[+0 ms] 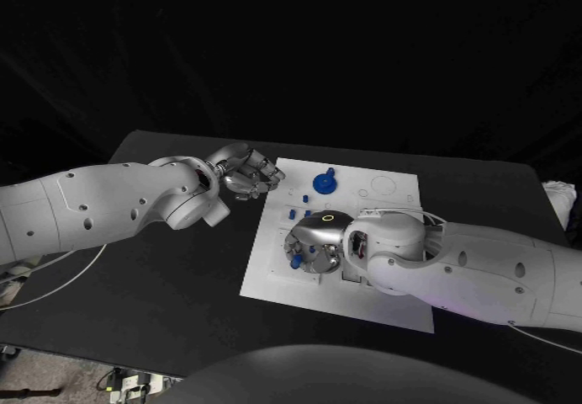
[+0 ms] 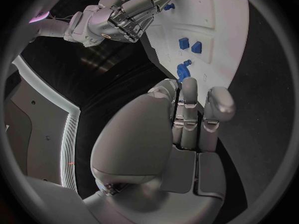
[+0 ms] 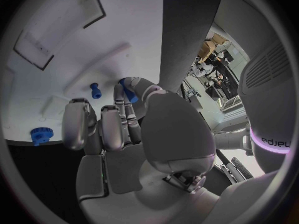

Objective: Assemble the parts on the task board

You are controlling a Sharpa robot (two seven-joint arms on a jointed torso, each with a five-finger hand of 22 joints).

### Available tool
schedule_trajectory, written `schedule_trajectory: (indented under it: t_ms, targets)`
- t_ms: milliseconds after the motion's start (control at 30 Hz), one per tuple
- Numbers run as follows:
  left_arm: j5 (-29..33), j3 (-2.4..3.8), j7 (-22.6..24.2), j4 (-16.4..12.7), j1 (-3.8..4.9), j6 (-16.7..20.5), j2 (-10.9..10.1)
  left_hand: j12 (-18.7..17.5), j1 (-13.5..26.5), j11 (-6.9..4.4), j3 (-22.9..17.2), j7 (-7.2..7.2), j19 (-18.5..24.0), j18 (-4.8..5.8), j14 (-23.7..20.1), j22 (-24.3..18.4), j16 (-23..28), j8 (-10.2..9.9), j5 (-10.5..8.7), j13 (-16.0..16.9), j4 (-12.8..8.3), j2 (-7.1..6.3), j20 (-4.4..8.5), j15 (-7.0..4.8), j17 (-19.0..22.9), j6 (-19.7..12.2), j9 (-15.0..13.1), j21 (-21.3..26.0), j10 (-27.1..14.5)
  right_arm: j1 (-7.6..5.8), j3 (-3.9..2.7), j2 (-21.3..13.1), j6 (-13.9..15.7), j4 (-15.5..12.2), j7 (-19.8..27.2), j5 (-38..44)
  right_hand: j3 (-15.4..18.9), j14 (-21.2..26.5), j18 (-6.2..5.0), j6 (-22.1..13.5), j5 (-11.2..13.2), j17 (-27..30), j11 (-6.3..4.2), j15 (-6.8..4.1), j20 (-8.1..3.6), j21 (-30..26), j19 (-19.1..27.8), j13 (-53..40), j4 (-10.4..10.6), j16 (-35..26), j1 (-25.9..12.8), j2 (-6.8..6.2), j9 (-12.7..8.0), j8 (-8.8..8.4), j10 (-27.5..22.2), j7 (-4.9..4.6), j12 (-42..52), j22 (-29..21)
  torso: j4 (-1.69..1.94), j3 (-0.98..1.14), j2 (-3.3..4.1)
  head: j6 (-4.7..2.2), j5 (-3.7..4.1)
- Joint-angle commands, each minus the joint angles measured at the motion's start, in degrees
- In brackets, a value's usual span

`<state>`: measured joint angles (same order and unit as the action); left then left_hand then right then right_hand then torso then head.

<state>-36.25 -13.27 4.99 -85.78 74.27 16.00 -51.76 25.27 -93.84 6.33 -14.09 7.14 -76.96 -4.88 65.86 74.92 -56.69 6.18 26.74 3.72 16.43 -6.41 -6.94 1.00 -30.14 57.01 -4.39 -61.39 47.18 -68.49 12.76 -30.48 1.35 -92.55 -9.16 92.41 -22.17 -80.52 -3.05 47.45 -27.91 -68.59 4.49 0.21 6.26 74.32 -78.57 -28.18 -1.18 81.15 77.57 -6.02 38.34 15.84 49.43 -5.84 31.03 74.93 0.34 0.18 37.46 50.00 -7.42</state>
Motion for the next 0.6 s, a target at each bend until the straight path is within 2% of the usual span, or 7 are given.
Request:
schedule_trajectory:
  t_ms: [33, 167, 233, 367, 600]
  targets:
    - [0.5, 0.03, 0.4, 0.0, 0.00, -0.2, 0.2, -0.3, -0.3, 0.05, -0.3, -0.03, 0.5, -1.01, -0.4, 7.4, -0.2, 0.0, 0.36, 0.0, 0.1, -0.10, -0.14, -0.06, 0.1, -0.3, 0.1, 0.3, -0.4, 0.09, 0.02, -0.1, -0.9, -0.1, -0.6, 1.1, -0.5, 0.6, -1.14, -2.1, 1.2, 0.4, 0.27, 0.08, 0.14, -0.7, 0.6, 0.1, 0.0, -0.4, -1.0, -0.36, -1.2, -2.06, -1.3, 0.25, -0.6, 9.4, 0.00, -0.02, 0.01, 0.00, 0.07]
    - [0.5, 0.03, 0.5, 0.0, -0.01, -0.3, 0.2, -0.3, -0.3, 0.04, -0.3, 0.04, 0.7, -1.09, -0.5, 7.2, -0.2, 0.0, 0.37, 0.0, 0.1, -0.13, -0.12, -0.06, 0.1, -0.3, 0.1, 0.7, -0.5, 0.11, 0.02, -0.1, -0.7, -0.2, -0.5, 1.1, -0.6, 1.4, -1.39, -6.3, 5.6, 1.3, 1.30, 0.75, 0.66, -1.9, 1.4, 0.4, 0.3, -0.8, -1.9, -0.97, -4.1, -6.18, -4.3, 1.09, -2.2, 9.1, 0.03, 0.01, 0.03, 0.00, 0.08]
    - [0.5, 0.03, 0.5, 0.0, -0.01, -0.3, 0.2, -0.3, -0.3, 0.04, -0.3, 0.05, 0.8, -1.12, -0.5, 7.2, -0.2, 0.0, 0.37, 0.0, 0.1, -0.13, -0.12, -0.06, 0.1, -0.3, 0.1, 0.9, -0.5, 0.12, 0.02, -0.2, -0.6, -0.2, -0.4, 1.1, -0.3, 1.7, -1.45, -7.3, 7.0, 1.6, 1.60, 0.92, 0.88, -2.3, 1.7, 0.5, 0.5, -0.9, -2.2, -1.11, -5.1, -7.28, -5.1, 1.51, -2.7, 9.0, 0.04, 0.02, 0.02, 0.00, 0.07]
    - [0.5, 0.03, 0.4, 0.0, -0.02, -0.4, 0.3, -0.3, -0.3, 0.04, -0.3, 0.05, 0.8, -1.12, -0.5, 7.2, -0.2, 0.0, 0.37, 0.0, 0.1, -0.13, -0.12, -0.06, 0.1, -0.3, 0.1, 0.9, -0.5, 0.13, 0.02, -0.2, -0.3, -0.3, -0.2, 1.1, 0.4, 2.0, -1.52, -8.0, 10.0, 1.9, 1.81, 1.05, 1.14, -2.7, 1.8, 0.6, 0.8, -0.9, -2.6, -1.17, -6.6, -8.51, -5.7, 1.87, -3.1, 8.9, 0.02, 0.00, 0.01, 0.00, 0.12]
    - [0.5, 0.03, 0.3, -0.1, -0.04, -0.6, 0.2, -0.2, -0.3, 0.04, -0.4, 0.09, 0.8, -1.13, -0.6, 7.2, -0.1, 0.0, 0.38, 0.0, 0.1, -0.14, -0.11, -0.05, 0.1, -0.3, 0.1, 1.0, -0.5, 0.17, 0.02, -1.1, 2.6, -0.8, 0.4, 1.0, 1.3, 2.0, -1.55, -7.6, 12.3, 1.9, 1.84, 1.08, 1.24, -3.0, 1.8, 0.5, 1.1, -0.9, -2.9, -1.18, -7.7, -8.93, -5.9, 1.91, -3.1, 8.9, 0.06, 0.01, 0.00, 0.00, 0.01]
